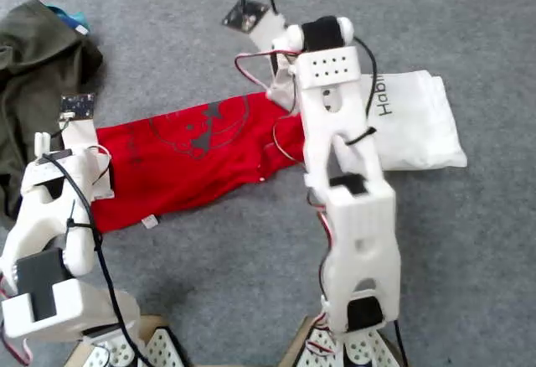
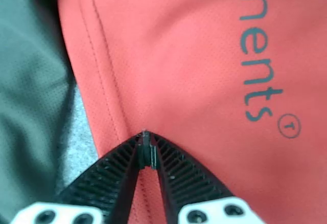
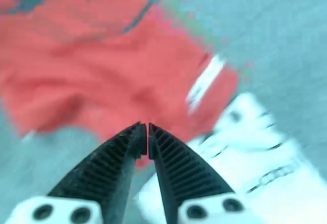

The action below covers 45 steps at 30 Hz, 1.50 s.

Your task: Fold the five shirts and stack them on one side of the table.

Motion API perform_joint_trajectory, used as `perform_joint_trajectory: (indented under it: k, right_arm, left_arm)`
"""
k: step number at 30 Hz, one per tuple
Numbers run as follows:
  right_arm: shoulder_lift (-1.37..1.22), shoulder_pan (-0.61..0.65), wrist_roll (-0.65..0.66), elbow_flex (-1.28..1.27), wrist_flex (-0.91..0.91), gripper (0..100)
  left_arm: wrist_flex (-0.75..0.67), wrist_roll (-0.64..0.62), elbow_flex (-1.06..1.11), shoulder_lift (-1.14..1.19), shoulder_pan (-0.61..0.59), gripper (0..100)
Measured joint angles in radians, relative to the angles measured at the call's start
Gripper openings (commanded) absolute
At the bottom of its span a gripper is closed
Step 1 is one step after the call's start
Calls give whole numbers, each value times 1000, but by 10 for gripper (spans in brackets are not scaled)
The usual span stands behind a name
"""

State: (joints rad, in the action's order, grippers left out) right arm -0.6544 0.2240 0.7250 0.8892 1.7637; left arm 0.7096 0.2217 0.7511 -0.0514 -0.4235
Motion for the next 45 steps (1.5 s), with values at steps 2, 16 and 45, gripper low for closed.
perform_joint_trajectory:
  k: [2, 16, 45]
  right_arm:
    - [129, 17, 25, -242, -14, 15]
    - [350, 132, 37, -1106, -574, 15]
    - [-350, 137, 37, 195, -204, 15]
  left_arm:
    - [0, 0, 0, 0, 0, 29]
    - [0, 0, 0, 0, 0, 29]
    - [0, 0, 0, 0, 0, 29]
